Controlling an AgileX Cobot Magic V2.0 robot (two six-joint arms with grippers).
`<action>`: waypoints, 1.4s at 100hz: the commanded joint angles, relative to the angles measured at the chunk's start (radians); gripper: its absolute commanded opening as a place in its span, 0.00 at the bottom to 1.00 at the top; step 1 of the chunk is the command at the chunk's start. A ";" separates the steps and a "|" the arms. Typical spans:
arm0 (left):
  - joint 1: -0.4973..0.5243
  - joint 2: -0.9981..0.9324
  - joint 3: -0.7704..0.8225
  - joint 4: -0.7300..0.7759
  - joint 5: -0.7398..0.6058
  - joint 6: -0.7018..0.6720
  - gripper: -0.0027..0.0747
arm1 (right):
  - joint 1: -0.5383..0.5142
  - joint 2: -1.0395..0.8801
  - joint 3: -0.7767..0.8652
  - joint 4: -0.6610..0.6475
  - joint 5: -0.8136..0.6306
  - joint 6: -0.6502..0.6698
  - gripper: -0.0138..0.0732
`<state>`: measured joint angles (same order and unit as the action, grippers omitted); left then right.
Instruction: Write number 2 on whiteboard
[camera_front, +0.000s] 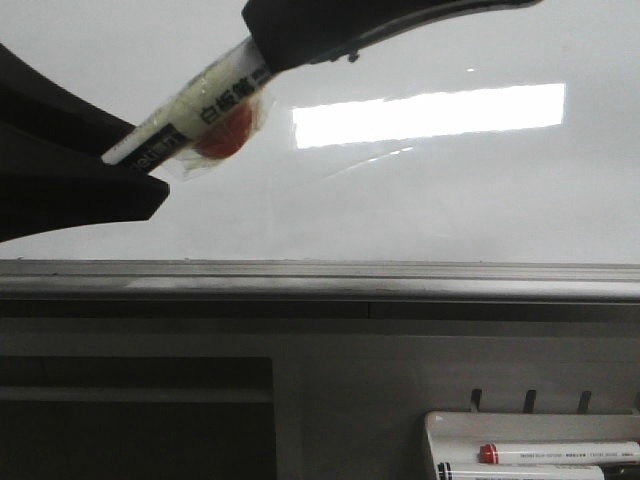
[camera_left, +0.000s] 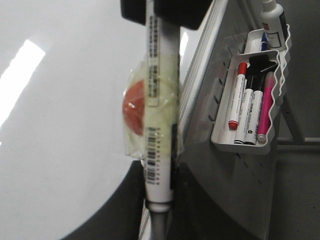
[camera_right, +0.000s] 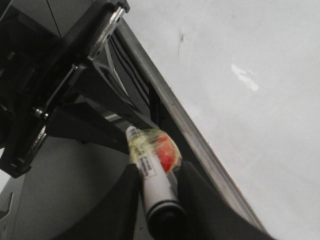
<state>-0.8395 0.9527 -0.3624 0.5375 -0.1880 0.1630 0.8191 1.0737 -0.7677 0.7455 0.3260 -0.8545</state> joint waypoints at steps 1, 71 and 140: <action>-0.006 -0.011 -0.026 -0.012 -0.076 -0.007 0.01 | 0.001 -0.011 -0.036 0.017 -0.058 -0.009 0.11; -0.006 -0.302 -0.026 -0.233 0.003 -0.009 0.62 | 0.001 -0.021 -0.036 0.034 -0.115 -0.008 0.08; 0.323 -0.381 -0.026 -0.680 -0.154 -0.009 0.01 | 0.104 -0.113 0.105 -0.021 -0.524 -0.035 0.08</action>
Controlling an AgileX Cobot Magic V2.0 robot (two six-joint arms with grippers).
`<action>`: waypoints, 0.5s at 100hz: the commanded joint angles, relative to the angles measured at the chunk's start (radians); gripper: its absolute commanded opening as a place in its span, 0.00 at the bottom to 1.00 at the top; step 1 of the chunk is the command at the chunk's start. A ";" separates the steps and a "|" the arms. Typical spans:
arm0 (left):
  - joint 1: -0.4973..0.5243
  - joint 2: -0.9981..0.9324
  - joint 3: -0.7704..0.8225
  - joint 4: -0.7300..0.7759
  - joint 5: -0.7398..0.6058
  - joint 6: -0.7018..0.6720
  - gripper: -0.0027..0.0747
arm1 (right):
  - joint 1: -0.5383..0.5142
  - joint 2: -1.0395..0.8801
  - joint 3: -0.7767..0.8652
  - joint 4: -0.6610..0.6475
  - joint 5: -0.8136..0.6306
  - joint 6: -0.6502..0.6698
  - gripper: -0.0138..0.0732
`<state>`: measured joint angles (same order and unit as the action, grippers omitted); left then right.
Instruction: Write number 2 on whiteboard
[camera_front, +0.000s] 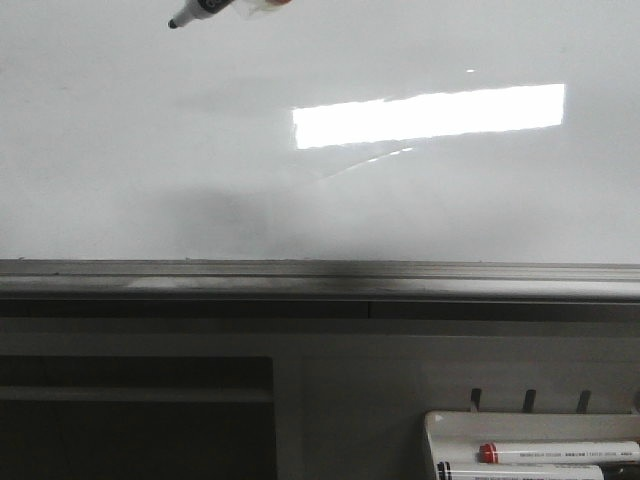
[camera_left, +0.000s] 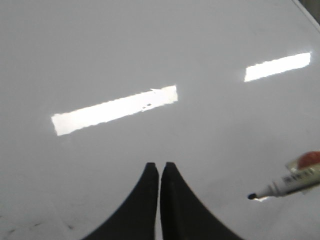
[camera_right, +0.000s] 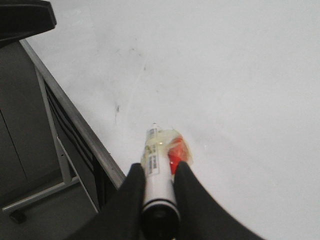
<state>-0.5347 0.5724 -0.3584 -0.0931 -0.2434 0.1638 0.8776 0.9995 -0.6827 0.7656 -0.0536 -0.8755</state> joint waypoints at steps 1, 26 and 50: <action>0.022 -0.001 -0.030 -0.055 -0.101 -0.009 0.01 | 0.057 -0.039 0.030 -0.044 -0.156 -0.014 0.08; 0.023 -0.001 -0.030 -0.067 -0.108 -0.009 0.01 | 0.207 -0.036 0.121 0.033 -0.416 -0.014 0.08; 0.023 -0.001 -0.030 -0.071 -0.108 -0.009 0.01 | 0.110 -0.033 0.114 0.083 -0.374 -0.024 0.08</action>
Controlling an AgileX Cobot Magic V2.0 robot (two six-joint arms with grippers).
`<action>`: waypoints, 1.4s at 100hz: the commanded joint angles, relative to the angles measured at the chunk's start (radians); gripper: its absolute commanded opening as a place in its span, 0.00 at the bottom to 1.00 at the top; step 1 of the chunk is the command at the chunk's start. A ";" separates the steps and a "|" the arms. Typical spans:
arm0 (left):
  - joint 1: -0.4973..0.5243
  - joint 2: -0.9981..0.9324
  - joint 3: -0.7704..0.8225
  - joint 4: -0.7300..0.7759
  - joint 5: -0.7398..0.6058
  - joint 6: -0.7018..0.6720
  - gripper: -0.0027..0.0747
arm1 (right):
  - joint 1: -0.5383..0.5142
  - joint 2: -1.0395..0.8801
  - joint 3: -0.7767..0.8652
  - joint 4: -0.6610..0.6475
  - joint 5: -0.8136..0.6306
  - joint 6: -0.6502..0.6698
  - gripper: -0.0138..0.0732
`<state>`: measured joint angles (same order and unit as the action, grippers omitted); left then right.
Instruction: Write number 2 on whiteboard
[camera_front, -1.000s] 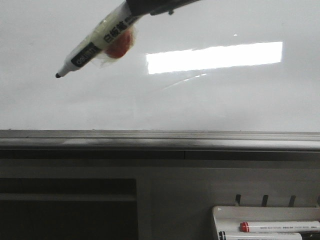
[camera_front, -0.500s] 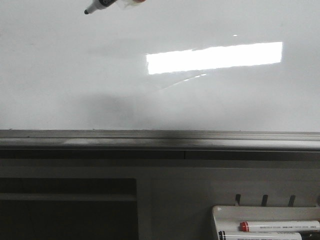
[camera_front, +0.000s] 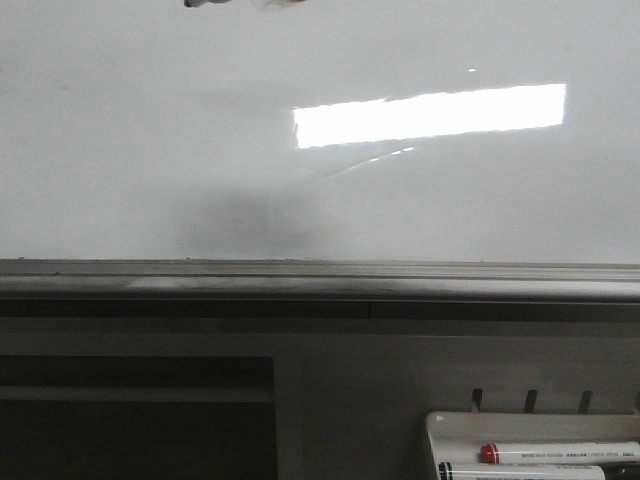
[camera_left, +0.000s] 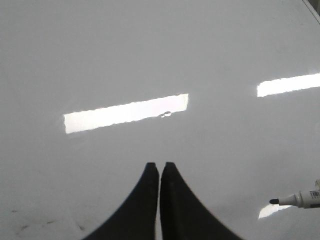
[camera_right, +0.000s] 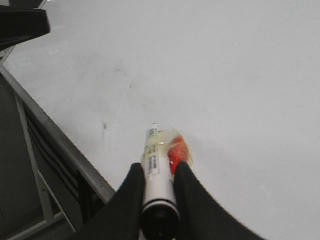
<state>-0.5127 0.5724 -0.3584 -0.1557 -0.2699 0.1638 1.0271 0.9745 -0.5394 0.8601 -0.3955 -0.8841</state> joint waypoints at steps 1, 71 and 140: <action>0.001 -0.001 -0.030 -0.009 -0.081 -0.009 0.01 | -0.043 -0.008 -0.029 -0.011 -0.026 -0.016 0.08; 0.001 -0.001 -0.030 -0.009 -0.081 -0.009 0.01 | -0.262 0.123 -0.161 -0.026 0.210 -0.022 0.08; 0.001 -0.001 -0.030 -0.009 -0.081 -0.009 0.01 | -0.377 0.058 -0.051 0.054 0.172 -0.022 0.09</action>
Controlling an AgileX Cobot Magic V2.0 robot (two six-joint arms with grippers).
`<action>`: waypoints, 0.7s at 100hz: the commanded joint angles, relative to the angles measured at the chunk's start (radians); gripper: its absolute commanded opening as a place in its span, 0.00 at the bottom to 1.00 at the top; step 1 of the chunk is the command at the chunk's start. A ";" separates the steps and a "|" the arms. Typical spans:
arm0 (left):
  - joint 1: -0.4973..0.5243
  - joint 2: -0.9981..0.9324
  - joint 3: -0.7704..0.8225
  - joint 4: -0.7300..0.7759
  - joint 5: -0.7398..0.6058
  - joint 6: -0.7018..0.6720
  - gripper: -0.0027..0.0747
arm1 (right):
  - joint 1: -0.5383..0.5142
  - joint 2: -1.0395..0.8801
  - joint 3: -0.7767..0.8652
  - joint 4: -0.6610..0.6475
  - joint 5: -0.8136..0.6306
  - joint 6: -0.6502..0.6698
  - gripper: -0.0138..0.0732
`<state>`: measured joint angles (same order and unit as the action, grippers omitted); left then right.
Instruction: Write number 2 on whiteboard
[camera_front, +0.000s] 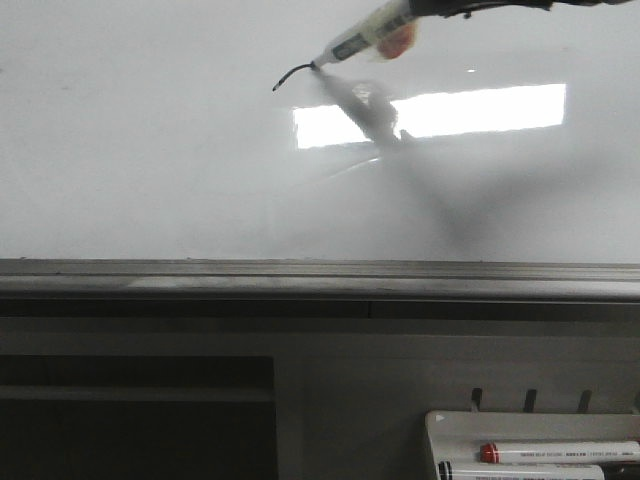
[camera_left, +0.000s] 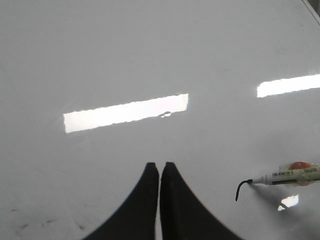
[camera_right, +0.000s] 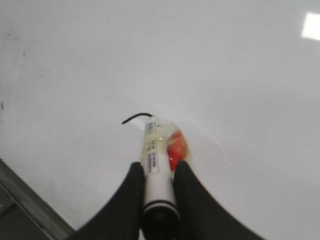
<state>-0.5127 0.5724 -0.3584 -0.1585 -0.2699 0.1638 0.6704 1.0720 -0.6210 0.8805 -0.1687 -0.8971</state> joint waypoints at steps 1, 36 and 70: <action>0.001 -0.001 -0.030 -0.006 -0.081 -0.009 0.01 | -0.021 -0.044 0.034 0.038 -0.050 -0.009 0.09; 0.001 -0.001 -0.032 -0.006 -0.081 -0.009 0.01 | -0.012 0.011 0.039 0.052 0.169 -0.009 0.09; 0.001 -0.001 -0.032 -0.006 -0.081 -0.009 0.01 | 0.002 0.041 -0.003 0.029 0.191 -0.009 0.09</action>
<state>-0.5127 0.5724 -0.3584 -0.1601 -0.2699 0.1638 0.6783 1.1327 -0.6052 0.9208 0.0717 -0.8978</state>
